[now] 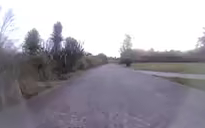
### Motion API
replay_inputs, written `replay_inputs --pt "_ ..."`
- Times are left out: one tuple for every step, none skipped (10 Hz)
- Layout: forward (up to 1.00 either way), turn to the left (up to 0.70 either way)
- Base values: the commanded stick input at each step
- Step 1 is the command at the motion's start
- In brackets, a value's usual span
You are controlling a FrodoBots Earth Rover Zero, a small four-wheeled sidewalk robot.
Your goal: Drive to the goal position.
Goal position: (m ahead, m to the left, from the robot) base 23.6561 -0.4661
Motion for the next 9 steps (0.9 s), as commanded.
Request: replay_inputs --pt "0.85 0.0" --pt "0.85 0.0" --pt "0.85 0.0" --pt "0.85 0.0" --pt "0.85 0.0" --pt "0.85 0.0" --pt "0.85 0.0" --pt "0.85 0.0" --pt "0.85 0.0"
